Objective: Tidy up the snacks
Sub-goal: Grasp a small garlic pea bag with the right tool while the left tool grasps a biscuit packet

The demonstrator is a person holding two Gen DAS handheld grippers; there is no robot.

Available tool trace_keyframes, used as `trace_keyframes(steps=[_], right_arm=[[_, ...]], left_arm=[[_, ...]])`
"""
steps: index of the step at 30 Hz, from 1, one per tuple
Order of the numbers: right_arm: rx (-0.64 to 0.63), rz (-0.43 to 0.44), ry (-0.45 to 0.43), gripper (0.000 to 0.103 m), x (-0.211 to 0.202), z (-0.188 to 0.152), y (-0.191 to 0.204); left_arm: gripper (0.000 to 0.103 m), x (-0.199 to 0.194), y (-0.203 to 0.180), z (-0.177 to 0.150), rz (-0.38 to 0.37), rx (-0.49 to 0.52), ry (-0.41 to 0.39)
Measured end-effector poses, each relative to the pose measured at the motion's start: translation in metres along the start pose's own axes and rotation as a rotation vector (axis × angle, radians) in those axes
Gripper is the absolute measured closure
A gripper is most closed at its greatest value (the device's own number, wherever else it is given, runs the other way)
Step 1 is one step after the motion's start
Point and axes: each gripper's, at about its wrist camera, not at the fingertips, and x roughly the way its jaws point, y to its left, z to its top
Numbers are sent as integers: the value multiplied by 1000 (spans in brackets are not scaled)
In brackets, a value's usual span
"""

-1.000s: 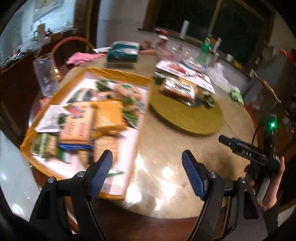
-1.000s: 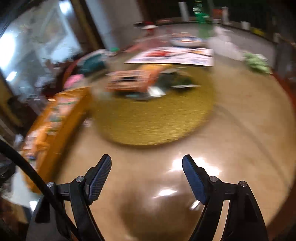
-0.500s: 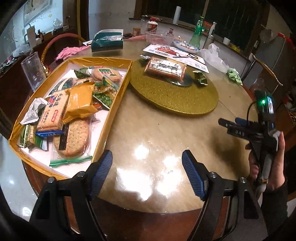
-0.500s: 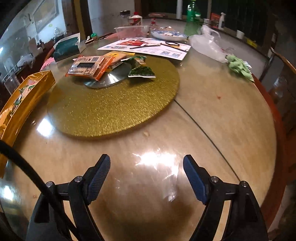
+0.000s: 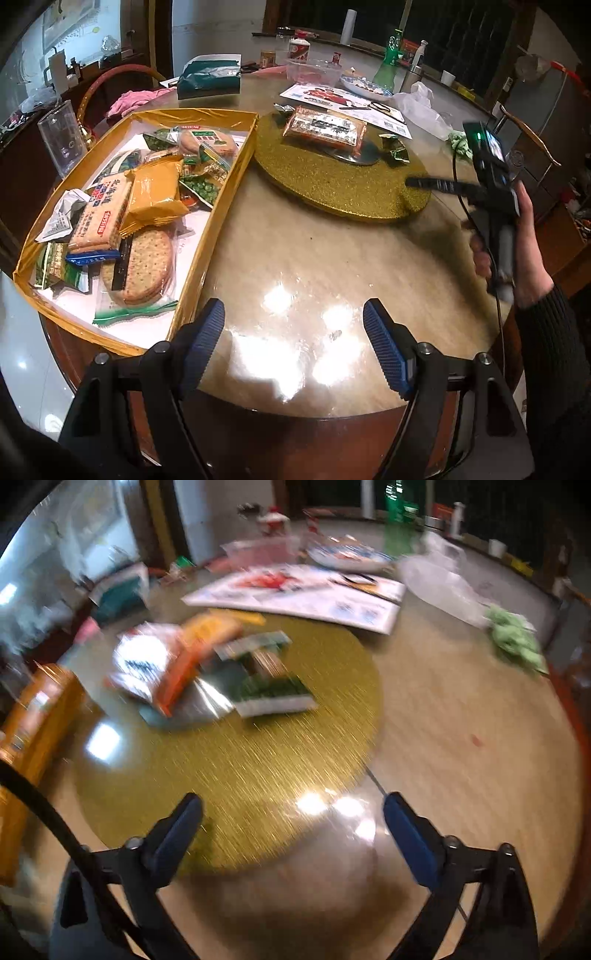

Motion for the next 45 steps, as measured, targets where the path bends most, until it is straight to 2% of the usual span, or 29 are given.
trace_keyframes(steps=[3, 6, 8, 12, 14, 15, 16, 20, 25, 29, 33, 37, 39, 45], right_arm=[[47, 88, -11, 13, 10, 19, -7], [67, 96, -8, 14, 22, 38, -11], [56, 89, -4, 18, 30, 48, -10], [23, 87, 8, 35, 39, 61, -4], [16, 98, 12, 48, 41, 64, -5], [16, 104, 15, 61, 41, 65, -5], [15, 114, 21, 64, 42, 64, -5], [-8, 118, 34, 66, 30, 49, 0], [-38, 111, 38, 67, -7, -5, 7], [-28, 56, 22, 67, -45, -55, 4], [79, -25, -21, 67, -75, -94, -14], [212, -106, -70, 67, -85, -104, -39], [274, -108, -88, 67, -85, -101, -48], [225, -194, -101, 67, -80, -100, -35]], left_arm=[[25, 1, 1, 0, 5, -4, 6], [25, 0, 0, 0, 11, -11, 4], [25, -1, -1, -1, 11, -11, 3], [25, 2, -2, -3, 18, -11, 12], [25, 3, -2, -2, 19, -13, 16], [25, 4, -3, -3, 19, -14, 16], [25, 4, -3, -3, 18, -14, 16], [25, 5, -5, -2, 14, -13, 18], [25, 16, -10, 10, -35, -31, 43], [25, 37, -19, 36, -82, -54, 71], [25, 71, -29, 74, -120, -98, 126], [25, 114, -33, 121, -107, -201, 194], [25, 132, -33, 141, -100, -267, 209], [25, 173, -29, 203, -67, -476, 178]])
